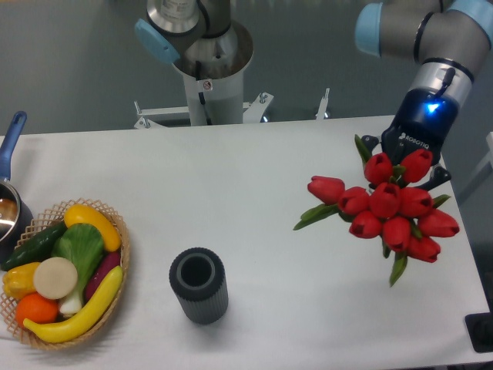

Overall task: Insert the flowers into the vase
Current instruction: 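Carry the tulip bouquet over the dark grey vase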

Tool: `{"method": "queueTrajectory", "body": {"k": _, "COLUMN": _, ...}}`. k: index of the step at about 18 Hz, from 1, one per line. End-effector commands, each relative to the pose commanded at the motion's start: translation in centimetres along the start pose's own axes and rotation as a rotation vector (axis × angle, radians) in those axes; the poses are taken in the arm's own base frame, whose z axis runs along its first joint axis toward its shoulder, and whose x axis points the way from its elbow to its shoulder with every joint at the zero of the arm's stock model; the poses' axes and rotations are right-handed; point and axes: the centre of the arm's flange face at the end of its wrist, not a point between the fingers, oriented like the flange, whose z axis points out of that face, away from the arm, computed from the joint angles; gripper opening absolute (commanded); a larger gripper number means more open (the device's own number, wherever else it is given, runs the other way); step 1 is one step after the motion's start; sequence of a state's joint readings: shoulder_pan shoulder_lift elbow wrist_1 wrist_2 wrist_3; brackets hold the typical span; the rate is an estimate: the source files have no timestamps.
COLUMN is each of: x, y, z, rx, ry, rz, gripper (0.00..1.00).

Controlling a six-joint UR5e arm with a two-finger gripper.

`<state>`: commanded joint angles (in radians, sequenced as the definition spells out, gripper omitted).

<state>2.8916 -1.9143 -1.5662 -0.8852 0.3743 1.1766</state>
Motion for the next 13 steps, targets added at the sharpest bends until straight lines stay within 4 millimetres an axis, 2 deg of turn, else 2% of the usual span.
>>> {"method": "queueTrajectory", "body": {"k": 4, "x": 0.1, "y": 0.3, "z": 2.5, "rx": 0.032, "ry": 0.030, "rz": 0.050, "gripper": 0.15}}
{"method": "queueTrajectory", "body": {"k": 6, "x": 0.4, "y": 0.0, "z": 2.9, "rx": 0.080, "ry": 0.059, "rz": 0.046, "gripper": 0.15}}
{"method": "queueTrajectory", "body": {"k": 8, "x": 1.3, "y": -0.4, "z": 4.3, "rx": 0.117, "ry": 0.100, "rz": 0.046, "gripper": 0.15}}
{"method": "queueTrajectory", "body": {"k": 13, "x": 3.1, "y": -1.2, "z": 5.7, "rx": 0.242, "ry": 0.186, "rz": 0.039, "gripper": 0.15}}
